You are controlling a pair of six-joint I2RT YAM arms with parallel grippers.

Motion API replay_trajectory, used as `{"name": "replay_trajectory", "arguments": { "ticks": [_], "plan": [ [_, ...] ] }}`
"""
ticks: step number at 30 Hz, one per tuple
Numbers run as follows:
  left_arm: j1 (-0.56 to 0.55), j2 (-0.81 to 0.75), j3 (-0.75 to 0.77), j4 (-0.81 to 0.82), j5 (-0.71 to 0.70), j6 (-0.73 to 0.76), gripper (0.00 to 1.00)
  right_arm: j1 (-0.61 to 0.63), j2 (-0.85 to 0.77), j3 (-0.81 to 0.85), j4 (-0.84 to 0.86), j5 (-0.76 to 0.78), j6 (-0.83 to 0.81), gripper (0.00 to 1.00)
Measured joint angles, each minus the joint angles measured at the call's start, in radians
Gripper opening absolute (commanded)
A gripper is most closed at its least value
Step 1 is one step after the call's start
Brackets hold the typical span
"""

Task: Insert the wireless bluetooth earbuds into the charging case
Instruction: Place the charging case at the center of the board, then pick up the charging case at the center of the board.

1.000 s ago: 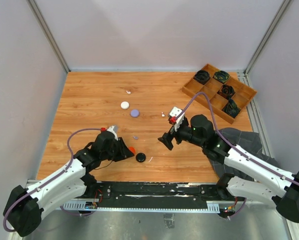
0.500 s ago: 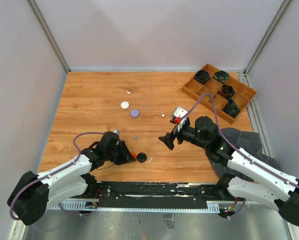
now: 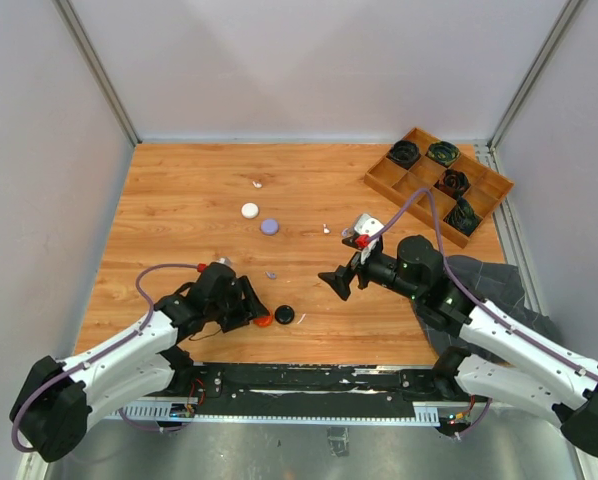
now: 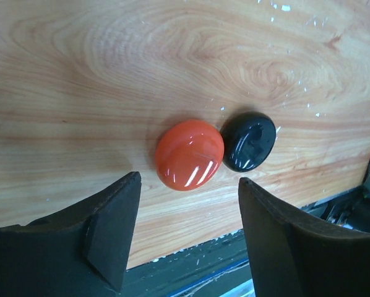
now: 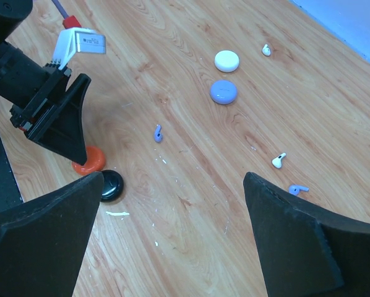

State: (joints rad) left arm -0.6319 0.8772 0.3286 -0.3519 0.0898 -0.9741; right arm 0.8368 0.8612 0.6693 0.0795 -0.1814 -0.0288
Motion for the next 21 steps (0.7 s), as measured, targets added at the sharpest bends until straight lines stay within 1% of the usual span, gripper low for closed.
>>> {"name": "replay_trajectory", "arguments": {
  "ticks": [1,4,7,9,12,14,17,21],
  "plan": [
    [0.000,-0.011,0.011,-0.024,-0.020,0.000,0.76,0.000,-0.001,0.000,0.000,0.002,0.002,0.97],
    [0.000,-0.021,0.055,-0.093,-0.078,0.005,0.84,0.000,-0.002,-0.001,-0.001,0.011,0.006,0.97],
    [0.003,-0.017,0.118,-0.161,-0.145,0.017,0.87,0.000,-0.009,-0.001,-0.002,0.030,0.009,0.98],
    [0.013,-0.008,0.164,-0.186,-0.182,0.041,0.87,0.000,-0.019,-0.001,-0.003,0.045,0.012,0.98],
    [0.078,0.033,0.241,-0.202,-0.212,0.107,0.87,0.002,-0.032,-0.001,-0.004,0.066,0.019,0.99],
    [0.141,0.088,0.298,-0.201,-0.231,0.166,0.87,0.003,-0.037,-0.001,-0.006,0.081,0.024,0.99],
    [0.201,0.190,0.378,-0.190,-0.248,0.247,0.87,0.005,-0.040,-0.001,-0.011,0.099,0.026,0.99],
    [0.261,0.396,0.529,-0.155,-0.255,0.358,0.87,0.005,-0.045,-0.001,-0.024,0.121,0.026,1.00]
  ]
}}
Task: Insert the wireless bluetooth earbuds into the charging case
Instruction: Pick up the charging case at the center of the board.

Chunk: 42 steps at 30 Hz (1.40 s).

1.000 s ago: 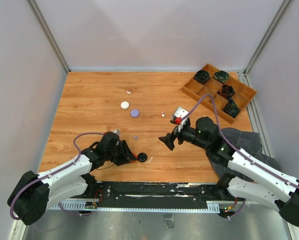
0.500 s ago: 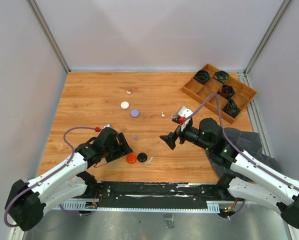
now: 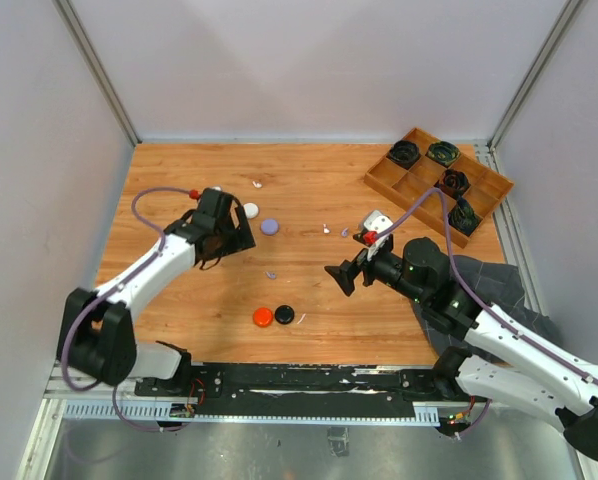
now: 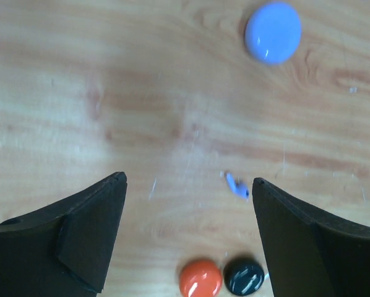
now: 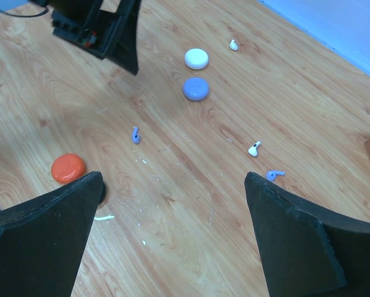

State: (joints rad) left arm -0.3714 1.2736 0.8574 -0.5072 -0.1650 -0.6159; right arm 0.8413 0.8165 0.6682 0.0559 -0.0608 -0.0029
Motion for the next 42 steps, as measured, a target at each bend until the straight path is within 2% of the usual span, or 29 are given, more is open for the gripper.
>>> {"name": "replay_trajectory", "arguments": {
  "ticks": [8,12,22,28,35,42],
  "plan": [
    [0.053,0.429,0.364,0.062,-0.005,0.175,0.84,0.000,0.000,0.000,-0.019,0.046,-0.005,0.99],
    [0.076,0.594,0.515,0.067,-0.006,0.233,0.82,0.000,0.004,0.000,-0.024,0.071,-0.019,0.99],
    [0.106,0.865,0.760,0.045,-0.010,0.303,0.74,0.000,0.040,0.000,-0.024,0.101,-0.047,0.99],
    [0.106,0.909,0.806,0.017,-0.014,0.324,0.62,0.000,0.059,0.000,-0.024,0.113,-0.053,0.99],
    [0.106,0.905,0.801,-0.001,-0.013,0.328,0.56,0.000,0.065,0.000,-0.025,0.114,-0.055,0.99],
    [0.106,0.801,0.653,0.028,0.021,0.288,0.51,0.000,0.064,0.000,-0.025,0.114,-0.055,0.99]
  ]
}}
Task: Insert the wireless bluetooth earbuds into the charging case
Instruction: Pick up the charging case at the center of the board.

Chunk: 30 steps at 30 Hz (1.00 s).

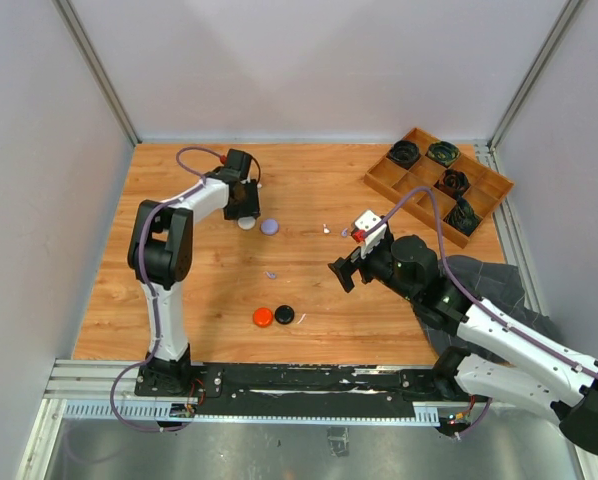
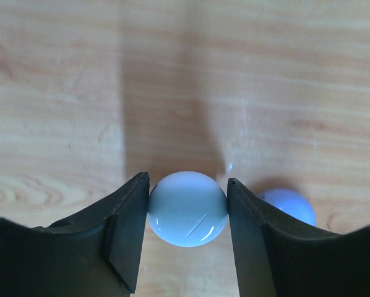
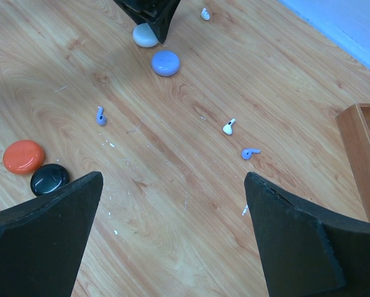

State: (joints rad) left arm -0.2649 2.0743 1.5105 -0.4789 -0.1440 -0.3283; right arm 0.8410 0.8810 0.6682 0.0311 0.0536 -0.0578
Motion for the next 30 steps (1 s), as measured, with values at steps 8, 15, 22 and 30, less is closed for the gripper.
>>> {"name": "replay_trajectory", "arguments": {
  "ticks": [8,15,22,30],
  "plan": [
    [-0.002,-0.257,-0.249,0.113,0.142,-0.124,0.47,0.000,0.008,0.004,0.001,-0.003,0.007,0.99],
    [-0.060,-0.490,-0.459,0.292,0.243,-0.277,0.47,0.000,0.047,0.011,0.034,-0.036,0.041,0.98],
    [-0.189,-0.632,-0.620,0.462,0.282,-0.457,0.47,0.000,0.078,-0.017,0.167,-0.056,0.111,0.95],
    [-0.317,-0.769,-0.764,0.644,0.218,-0.658,0.45,0.000,0.150,-0.069,0.305,-0.078,0.208,0.91]
  ]
}}
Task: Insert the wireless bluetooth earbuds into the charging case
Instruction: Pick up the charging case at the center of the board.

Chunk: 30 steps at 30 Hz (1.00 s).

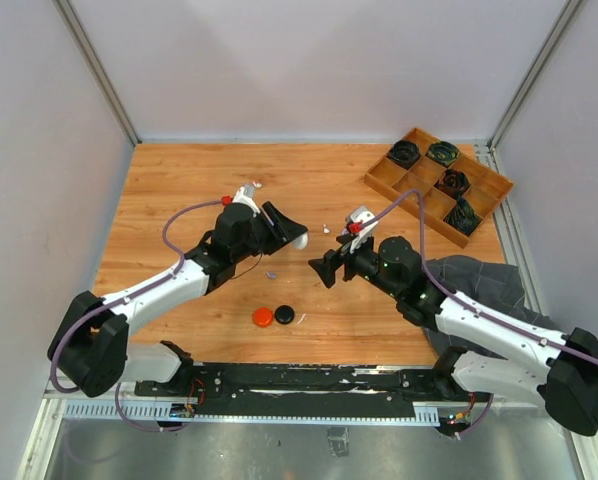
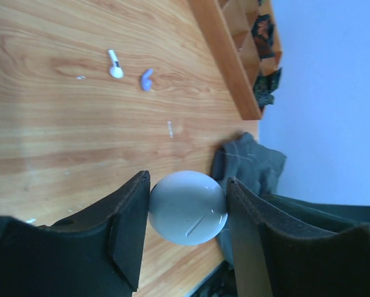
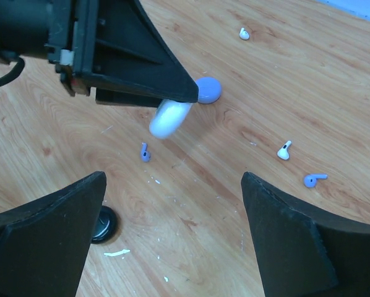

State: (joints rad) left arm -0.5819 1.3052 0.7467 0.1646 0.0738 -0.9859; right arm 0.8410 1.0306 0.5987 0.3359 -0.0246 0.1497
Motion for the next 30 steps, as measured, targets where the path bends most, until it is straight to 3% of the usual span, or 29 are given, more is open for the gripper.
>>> {"name": "replay_trajectory", "arguments": {
  "ticks": [13,18,27,30],
  "plan": [
    [-0.142,-0.082,-0.080,0.133,-0.159,-0.194,0.44,0.000,0.057,-0.073,0.227,0.028,0.109,0.78],
    [-0.156,-0.085,-0.130,0.189,-0.181,-0.233,0.44,0.000,0.084,-0.073,0.282,0.047,0.136,0.67],
    [-0.184,-0.082,-0.175,0.295,-0.207,-0.285,0.44,0.000,0.151,-0.073,0.326,0.070,0.179,0.56],
    [-0.187,-0.075,-0.185,0.325,-0.218,-0.298,0.45,0.000,0.168,-0.073,0.341,0.070,0.192,0.46]
  ]
}}
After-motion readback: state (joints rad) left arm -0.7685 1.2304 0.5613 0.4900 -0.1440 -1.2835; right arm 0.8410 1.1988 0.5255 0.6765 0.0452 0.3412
